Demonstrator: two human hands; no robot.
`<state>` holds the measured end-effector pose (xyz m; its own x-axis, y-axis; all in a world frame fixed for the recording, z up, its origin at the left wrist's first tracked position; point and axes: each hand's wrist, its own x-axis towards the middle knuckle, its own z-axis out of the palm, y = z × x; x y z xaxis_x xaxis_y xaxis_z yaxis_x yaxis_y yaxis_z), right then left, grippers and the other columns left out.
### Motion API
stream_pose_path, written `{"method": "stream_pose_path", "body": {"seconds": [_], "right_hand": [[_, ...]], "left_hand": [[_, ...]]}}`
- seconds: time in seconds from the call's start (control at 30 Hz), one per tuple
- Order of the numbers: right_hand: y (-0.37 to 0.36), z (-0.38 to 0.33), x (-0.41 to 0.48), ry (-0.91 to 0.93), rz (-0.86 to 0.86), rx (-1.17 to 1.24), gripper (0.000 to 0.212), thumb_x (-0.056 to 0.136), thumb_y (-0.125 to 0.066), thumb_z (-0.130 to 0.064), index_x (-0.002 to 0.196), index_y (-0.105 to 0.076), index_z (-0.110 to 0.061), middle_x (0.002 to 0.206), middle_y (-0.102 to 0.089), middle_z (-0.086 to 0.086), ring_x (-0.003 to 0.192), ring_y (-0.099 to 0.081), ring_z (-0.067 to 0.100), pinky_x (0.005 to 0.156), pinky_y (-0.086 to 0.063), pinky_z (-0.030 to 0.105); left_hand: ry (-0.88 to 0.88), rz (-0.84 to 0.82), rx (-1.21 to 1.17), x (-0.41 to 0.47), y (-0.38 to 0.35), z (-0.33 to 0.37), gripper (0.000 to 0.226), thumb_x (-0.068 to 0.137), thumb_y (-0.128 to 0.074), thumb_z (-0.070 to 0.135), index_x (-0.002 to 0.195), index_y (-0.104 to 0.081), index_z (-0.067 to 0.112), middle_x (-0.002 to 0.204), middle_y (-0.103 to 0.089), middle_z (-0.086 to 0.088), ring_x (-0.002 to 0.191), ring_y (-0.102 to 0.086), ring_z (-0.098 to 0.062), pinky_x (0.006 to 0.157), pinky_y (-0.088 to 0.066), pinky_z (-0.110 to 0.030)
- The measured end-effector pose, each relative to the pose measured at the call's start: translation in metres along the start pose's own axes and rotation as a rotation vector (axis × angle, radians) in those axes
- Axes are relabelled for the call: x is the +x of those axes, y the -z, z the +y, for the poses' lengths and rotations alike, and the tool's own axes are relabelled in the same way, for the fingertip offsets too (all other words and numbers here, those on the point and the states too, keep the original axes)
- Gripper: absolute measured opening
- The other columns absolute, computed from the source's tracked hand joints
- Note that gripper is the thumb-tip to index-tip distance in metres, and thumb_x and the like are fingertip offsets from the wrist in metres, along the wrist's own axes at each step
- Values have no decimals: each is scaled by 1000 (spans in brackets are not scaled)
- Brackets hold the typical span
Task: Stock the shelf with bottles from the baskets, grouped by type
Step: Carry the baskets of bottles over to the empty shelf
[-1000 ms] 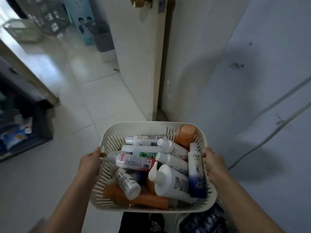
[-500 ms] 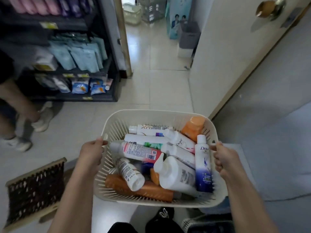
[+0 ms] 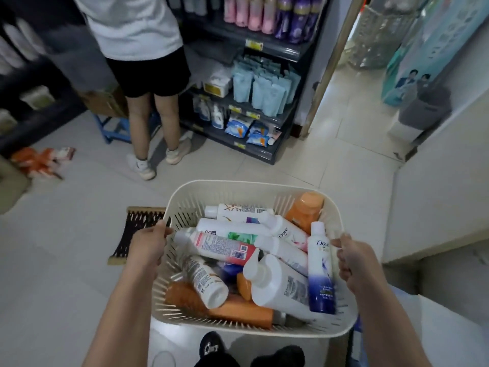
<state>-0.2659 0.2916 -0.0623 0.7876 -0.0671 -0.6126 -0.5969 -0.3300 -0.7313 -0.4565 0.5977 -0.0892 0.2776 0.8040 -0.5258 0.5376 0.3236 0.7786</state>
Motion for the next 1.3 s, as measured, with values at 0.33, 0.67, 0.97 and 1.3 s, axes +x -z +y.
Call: {"method": "stream_pose_path", "body": {"seconds": [0.33, 0.67, 0.97, 1.3], "right_hand": [[-152, -28, -34, 127, -263, -200, 39, 105, -36, -33, 80, -57, -10, 55, -31, -1, 27, -23, 3, 29, -17, 13], [-308, -83, -50, 219, -527, -444, 36, 102, -40, -30, 74, -54, -12, 32, -26, -7, 25, -18, 7, 35, -15, 11], [-418, -112, -106, 359, -743, -609, 36, 101, -43, -24, 68, -52, -12, 36, -30, -6, 21, -20, 2, 27, -15, 11], [-535, -65, -202, 378, -929, -859, 31, 98, -46, -24, 70, -54, -13, 41, -33, -3, 33, -25, 10, 36, -20, 20]], "left_hand": [[102, 305, -126, 28, 130, -34, 37, 101, -43, 31, 76, -63, 13, 55, -46, -5, 47, -30, -16, 48, -23, -24], [257, 597, -321, 40, 202, -61, 34, 101, -42, 29, 82, -64, 11, 52, -43, -7, 40, -31, -18, 42, -24, -20], [382, 863, -562, 22, 237, -87, 35, 101, -42, 31, 79, -63, 12, 48, -37, -2, 38, -27, -15, 40, -21, -16], [507, 1088, -777, 1, 316, -147, 36, 101, -44, 30, 75, -61, 12, 30, -34, 9, 34, -24, -13, 43, -18, -20]]}}
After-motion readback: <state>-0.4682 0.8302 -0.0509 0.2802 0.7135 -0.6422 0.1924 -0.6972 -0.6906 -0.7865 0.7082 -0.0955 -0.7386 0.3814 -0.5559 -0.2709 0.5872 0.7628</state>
